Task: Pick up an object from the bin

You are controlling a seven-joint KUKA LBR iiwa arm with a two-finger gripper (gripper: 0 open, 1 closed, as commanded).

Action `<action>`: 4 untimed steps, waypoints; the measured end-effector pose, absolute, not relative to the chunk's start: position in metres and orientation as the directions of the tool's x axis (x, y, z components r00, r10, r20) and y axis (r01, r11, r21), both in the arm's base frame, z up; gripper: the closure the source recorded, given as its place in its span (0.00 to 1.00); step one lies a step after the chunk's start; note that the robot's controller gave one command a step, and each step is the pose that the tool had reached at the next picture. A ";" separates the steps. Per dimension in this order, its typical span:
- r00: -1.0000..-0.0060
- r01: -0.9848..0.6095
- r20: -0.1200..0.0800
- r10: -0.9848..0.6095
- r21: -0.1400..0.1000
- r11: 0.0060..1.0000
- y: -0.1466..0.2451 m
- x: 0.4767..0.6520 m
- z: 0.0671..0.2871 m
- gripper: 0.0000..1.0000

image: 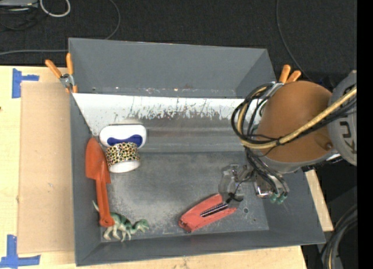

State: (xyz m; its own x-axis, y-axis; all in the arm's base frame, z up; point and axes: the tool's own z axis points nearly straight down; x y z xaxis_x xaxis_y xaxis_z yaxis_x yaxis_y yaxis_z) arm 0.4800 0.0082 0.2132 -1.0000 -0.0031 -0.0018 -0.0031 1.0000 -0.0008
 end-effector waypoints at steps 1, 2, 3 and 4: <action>-0.998 -0.066 -0.007 -0.066 -0.001 0.998 -0.024 0.468 0.166 0.00; -0.998 -0.067 -0.010 -0.067 -0.001 0.998 -0.023 0.469 0.167 0.00; -0.999 -0.045 -0.003 -0.045 0.000 0.999 -0.030 0.478 0.104 0.00; -0.999 -0.032 -0.017 -0.032 -0.001 0.999 -0.032 0.471 0.083 1.00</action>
Offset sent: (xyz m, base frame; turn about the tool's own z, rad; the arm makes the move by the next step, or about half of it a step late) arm 0.0000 0.0000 0.0000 0.0000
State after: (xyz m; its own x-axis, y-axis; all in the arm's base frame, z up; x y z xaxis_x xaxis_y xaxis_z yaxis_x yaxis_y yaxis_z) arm 0.4709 -0.0324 0.0831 -0.9993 -0.0325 -0.0167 -0.0324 0.9995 -0.0011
